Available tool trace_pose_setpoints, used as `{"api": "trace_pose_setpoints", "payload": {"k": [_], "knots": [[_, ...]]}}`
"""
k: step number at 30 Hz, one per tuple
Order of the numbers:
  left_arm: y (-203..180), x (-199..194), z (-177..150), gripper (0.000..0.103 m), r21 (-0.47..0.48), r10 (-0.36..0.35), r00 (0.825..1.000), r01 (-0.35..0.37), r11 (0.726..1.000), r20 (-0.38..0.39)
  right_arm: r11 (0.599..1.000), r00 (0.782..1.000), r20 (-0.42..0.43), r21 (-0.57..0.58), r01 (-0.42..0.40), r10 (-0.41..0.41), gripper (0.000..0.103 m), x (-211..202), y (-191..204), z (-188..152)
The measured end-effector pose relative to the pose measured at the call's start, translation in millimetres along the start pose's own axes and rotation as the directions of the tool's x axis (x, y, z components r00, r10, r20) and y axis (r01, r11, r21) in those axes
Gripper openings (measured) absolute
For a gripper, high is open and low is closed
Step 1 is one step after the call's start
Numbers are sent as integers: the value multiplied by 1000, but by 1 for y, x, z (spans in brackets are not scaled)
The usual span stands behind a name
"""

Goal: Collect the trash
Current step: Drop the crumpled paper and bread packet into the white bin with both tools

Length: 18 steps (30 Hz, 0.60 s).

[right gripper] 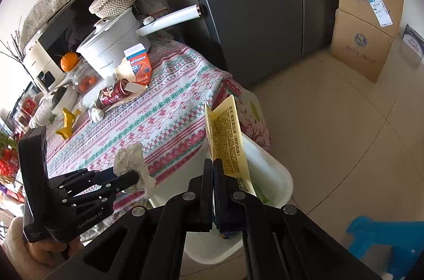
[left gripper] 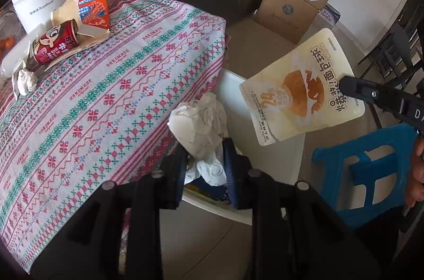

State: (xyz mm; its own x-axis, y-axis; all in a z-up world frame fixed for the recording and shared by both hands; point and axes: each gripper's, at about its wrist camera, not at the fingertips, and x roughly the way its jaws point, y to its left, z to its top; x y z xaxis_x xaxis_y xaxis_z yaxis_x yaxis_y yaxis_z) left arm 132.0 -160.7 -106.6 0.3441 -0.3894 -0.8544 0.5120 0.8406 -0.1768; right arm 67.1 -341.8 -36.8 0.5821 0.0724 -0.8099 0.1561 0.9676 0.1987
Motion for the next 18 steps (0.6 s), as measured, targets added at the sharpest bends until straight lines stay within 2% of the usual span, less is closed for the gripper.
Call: {"api": "trace_pose_setpoints", "payload": {"k": [8, 18], "knots": [[-17, 38, -8, 29, 33, 5, 998, -3, 999, -65, 1000, 999, -37, -2, 14, -14, 1, 7, -12, -5], [-26, 52, -15, 33, 77, 27, 997, -21, 997, -71, 999, 998, -52, 13, 31, -30, 1, 9, -22, -7]]}}
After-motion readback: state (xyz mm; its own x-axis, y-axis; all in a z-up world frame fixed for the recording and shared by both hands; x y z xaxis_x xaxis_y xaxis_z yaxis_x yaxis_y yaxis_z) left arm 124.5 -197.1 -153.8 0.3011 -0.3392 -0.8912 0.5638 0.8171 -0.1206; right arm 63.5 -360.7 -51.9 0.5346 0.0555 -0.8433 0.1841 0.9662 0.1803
